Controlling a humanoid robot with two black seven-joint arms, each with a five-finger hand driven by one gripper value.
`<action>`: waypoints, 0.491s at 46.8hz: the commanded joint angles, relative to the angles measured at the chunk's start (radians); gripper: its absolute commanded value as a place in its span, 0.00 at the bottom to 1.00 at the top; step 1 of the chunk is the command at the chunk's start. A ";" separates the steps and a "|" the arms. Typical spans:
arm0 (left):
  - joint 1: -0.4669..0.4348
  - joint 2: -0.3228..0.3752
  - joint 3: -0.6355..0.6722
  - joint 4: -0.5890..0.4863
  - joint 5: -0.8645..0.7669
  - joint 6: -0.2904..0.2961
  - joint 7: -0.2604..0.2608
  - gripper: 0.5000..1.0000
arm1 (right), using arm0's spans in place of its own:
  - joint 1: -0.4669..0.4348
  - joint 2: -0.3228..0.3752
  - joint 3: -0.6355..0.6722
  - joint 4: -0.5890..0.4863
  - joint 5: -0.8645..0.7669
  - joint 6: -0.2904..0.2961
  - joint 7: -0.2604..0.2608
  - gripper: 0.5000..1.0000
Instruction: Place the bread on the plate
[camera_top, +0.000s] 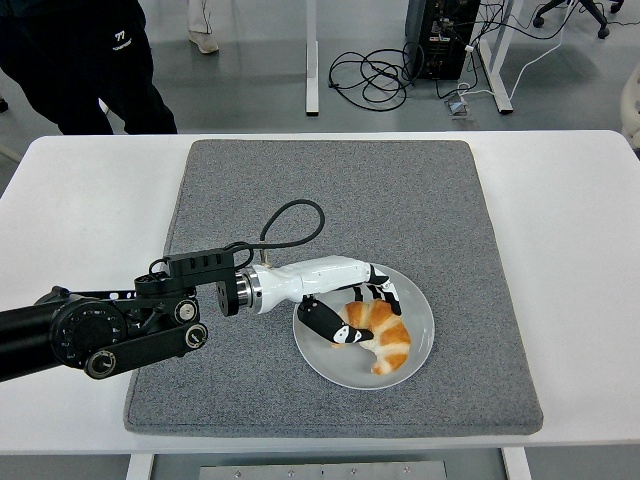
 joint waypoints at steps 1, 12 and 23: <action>0.007 0.000 0.000 0.009 0.000 0.003 -0.003 0.00 | -0.001 0.000 0.000 0.000 0.000 0.000 0.000 1.00; 0.016 0.000 -0.001 0.041 -0.012 0.020 -0.017 0.00 | -0.001 0.000 0.000 0.000 0.000 0.000 0.000 1.00; 0.030 -0.015 -0.012 0.067 -0.020 0.032 -0.023 0.00 | -0.001 0.000 0.000 0.000 0.000 0.000 0.000 1.00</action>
